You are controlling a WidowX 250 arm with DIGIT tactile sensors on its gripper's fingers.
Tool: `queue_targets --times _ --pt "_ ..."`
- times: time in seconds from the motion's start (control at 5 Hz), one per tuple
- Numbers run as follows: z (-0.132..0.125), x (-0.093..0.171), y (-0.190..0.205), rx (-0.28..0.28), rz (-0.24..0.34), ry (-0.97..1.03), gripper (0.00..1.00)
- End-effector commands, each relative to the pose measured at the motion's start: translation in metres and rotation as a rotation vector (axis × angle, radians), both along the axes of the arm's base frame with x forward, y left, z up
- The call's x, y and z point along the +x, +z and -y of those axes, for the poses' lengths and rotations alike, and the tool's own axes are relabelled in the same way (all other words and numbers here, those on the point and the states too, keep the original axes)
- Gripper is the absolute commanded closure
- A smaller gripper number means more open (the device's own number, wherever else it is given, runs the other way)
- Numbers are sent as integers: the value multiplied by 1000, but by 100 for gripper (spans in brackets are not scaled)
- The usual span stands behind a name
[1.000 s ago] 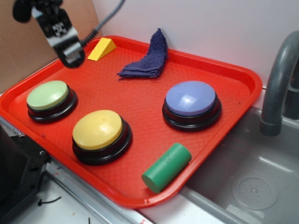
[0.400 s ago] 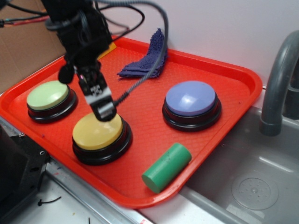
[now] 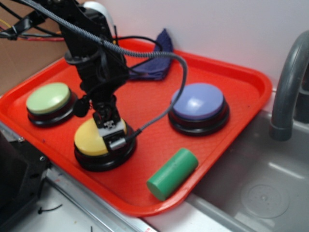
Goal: Push the yellow button.
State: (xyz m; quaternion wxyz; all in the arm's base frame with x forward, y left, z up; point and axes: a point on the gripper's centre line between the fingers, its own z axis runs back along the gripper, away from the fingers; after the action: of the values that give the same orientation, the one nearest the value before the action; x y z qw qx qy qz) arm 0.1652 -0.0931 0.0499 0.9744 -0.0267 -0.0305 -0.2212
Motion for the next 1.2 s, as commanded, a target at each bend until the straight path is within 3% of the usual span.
queue_targets --times 0.0,0.6,1.0 --pt "10 2 -8 -10 -12 -46 0" --pt "10 5 22 15 41 -49 0" --pt "6 -3 44 51 41 -19 0"
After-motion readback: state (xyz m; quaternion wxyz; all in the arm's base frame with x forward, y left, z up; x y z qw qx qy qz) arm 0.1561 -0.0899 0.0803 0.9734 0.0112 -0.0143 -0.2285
